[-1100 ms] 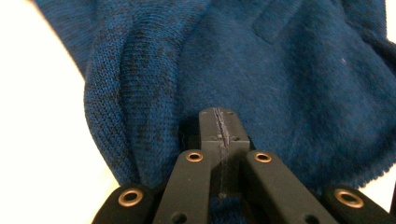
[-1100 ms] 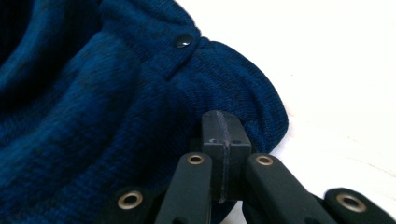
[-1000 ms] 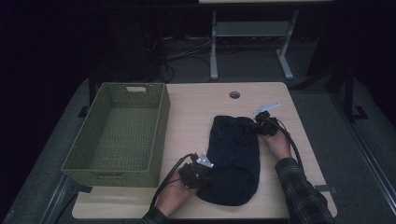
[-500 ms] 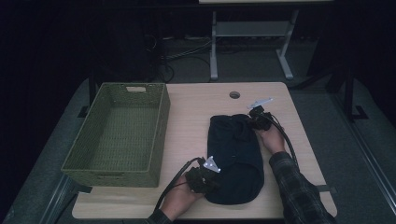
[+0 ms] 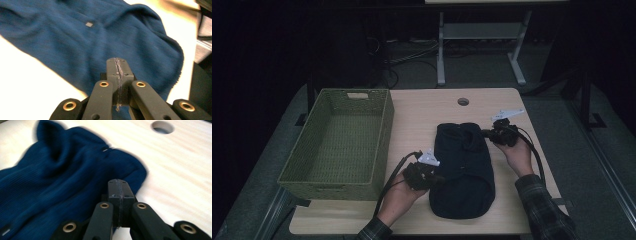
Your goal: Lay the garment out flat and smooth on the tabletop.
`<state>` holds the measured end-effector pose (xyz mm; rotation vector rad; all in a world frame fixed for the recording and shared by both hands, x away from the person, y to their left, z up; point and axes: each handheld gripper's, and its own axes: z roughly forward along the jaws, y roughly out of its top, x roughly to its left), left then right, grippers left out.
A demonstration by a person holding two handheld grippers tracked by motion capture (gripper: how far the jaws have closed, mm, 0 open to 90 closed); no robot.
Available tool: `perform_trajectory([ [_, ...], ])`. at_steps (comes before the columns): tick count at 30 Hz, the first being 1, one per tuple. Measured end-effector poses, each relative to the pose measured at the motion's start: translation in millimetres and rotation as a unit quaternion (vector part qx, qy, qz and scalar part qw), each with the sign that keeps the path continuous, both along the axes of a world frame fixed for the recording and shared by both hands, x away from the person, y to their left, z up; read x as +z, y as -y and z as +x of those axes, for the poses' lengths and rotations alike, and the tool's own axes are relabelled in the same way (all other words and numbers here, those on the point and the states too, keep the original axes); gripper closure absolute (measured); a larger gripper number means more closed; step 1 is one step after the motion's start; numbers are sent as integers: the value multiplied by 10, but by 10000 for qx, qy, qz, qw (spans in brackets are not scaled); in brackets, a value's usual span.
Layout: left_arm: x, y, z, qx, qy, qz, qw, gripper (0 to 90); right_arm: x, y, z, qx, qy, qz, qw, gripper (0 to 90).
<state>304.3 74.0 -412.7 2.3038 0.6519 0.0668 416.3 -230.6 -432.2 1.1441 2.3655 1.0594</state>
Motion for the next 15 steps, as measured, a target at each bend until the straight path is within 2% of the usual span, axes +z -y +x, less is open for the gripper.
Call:
perform_trajectory([
  [1, 0, 0, 0, 0, 0, 0, 10000, 899, 0, 0, 0, 0, 0, 0, 10000, 897],
  [3, -6, 5, 88, 102, 123, 128, 9998, 899, 1, -9, -117, 104, 40, -27, 9999, 897],
  [4, -33, 31, 166, 198, 185, 247, 9993, 899, -4, -15, -232, 195, 44, -1, 9998, 897],
  [5, -33, 31, 166, 198, 185, 247, 9993, 899, -4, -15, -232, 195, 44, -1, 9998, 897],
  [6, -80, 70, 238, 262, 213, 336, 9989, 899, -13, -12, -349, 267, 56, 19, 9996, 897],
  [8, -110, 94, 269, 285, 243, 402, 9985, 899, -18, -8, -403, 302, 45, 63, 9995, 897],
  [10, -212, 141, 375, 375, 223, 526, 9977, 899, -46, 3, -545, 382, 18, 85, 9992, 897],
  [12, -250, 150, 408, 413, 201, 547, 9974, 899, -67, 11, -583, 408, 21, 47, 9992, 897],
  [15, -357, 154, 476, 435, 139, 705, 9965, 899, -153, 14, -674, 478, -76, 23, 9988, 897],
])
